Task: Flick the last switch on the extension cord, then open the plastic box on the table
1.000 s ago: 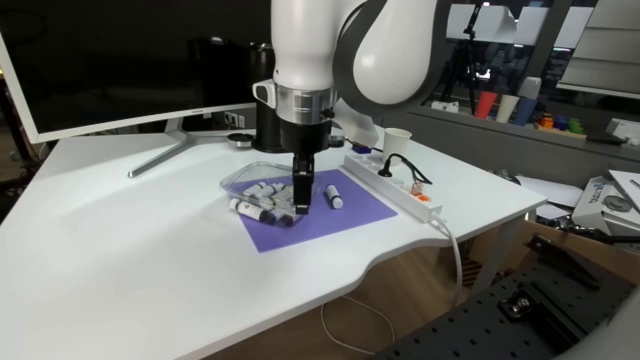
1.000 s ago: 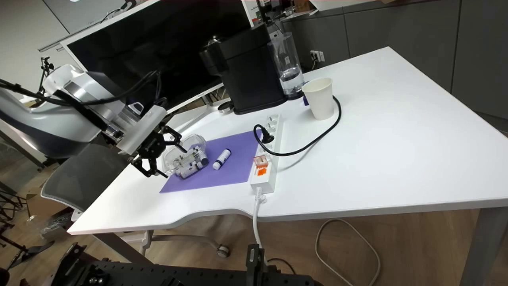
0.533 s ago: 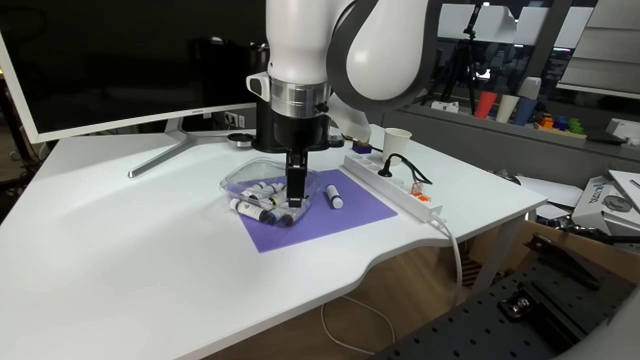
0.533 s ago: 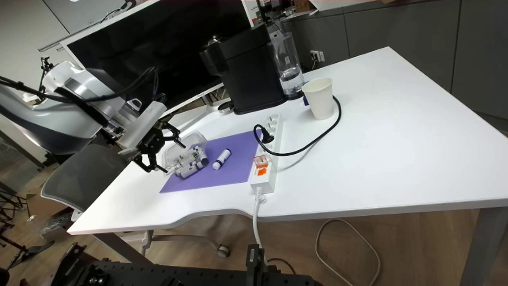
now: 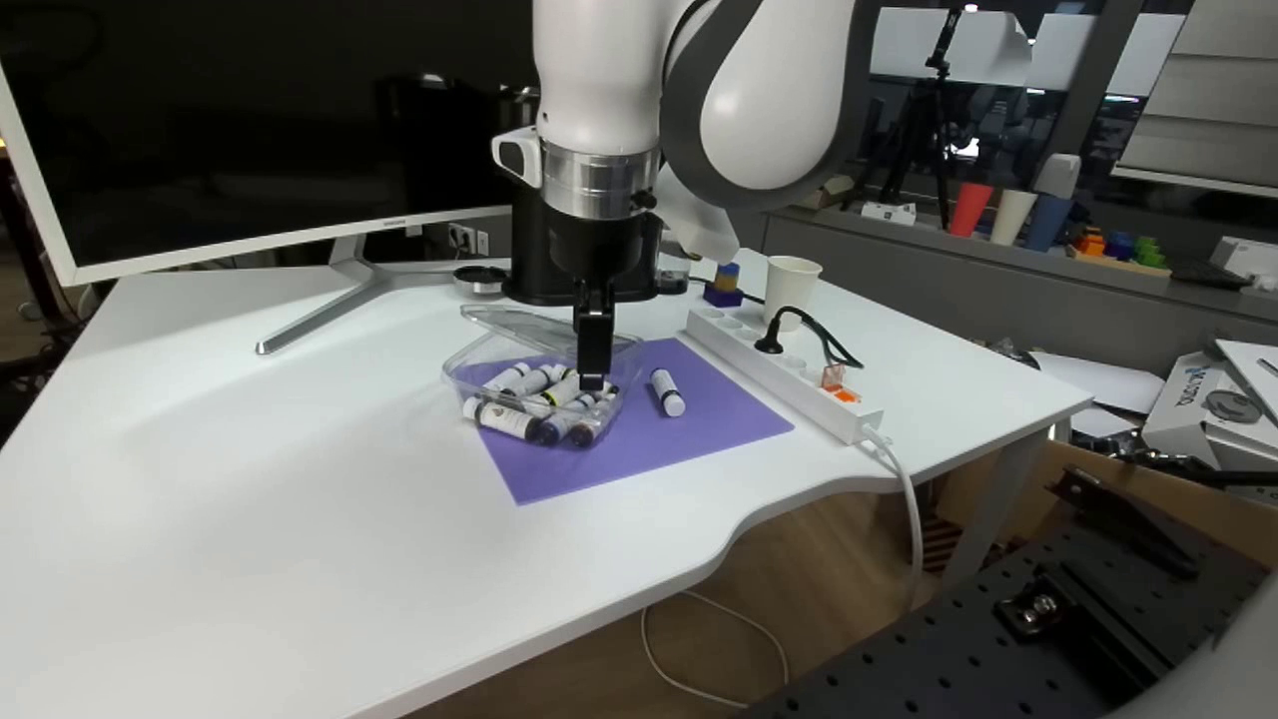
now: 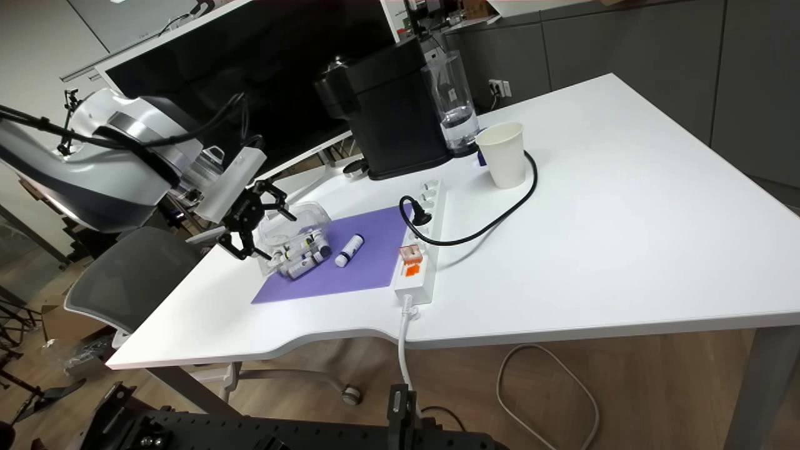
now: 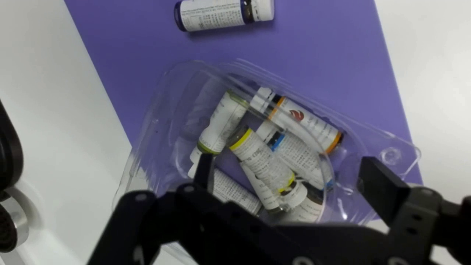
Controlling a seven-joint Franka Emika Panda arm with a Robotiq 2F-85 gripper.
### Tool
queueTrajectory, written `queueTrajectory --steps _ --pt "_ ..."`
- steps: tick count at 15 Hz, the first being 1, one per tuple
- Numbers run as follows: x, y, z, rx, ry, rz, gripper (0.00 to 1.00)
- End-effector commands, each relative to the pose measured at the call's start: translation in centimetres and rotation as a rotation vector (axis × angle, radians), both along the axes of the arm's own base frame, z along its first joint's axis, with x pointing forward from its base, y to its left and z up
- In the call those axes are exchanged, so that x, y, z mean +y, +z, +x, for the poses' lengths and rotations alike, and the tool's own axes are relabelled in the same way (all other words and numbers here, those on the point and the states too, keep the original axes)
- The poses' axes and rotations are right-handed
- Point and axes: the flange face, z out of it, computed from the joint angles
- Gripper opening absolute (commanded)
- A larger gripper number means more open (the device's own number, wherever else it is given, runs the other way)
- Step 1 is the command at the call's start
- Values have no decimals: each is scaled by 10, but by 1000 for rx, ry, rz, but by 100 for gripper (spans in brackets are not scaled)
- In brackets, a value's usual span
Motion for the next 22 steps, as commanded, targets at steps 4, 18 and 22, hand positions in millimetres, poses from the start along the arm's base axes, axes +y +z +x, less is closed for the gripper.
queueTrajectory --steps 4,18,22 --pt "-9 15 23 -99 18 -31 100" --pt "-48 77 81 -402 -182 -25 100" --pt "-65 104 84 -489 -249 -25 100"
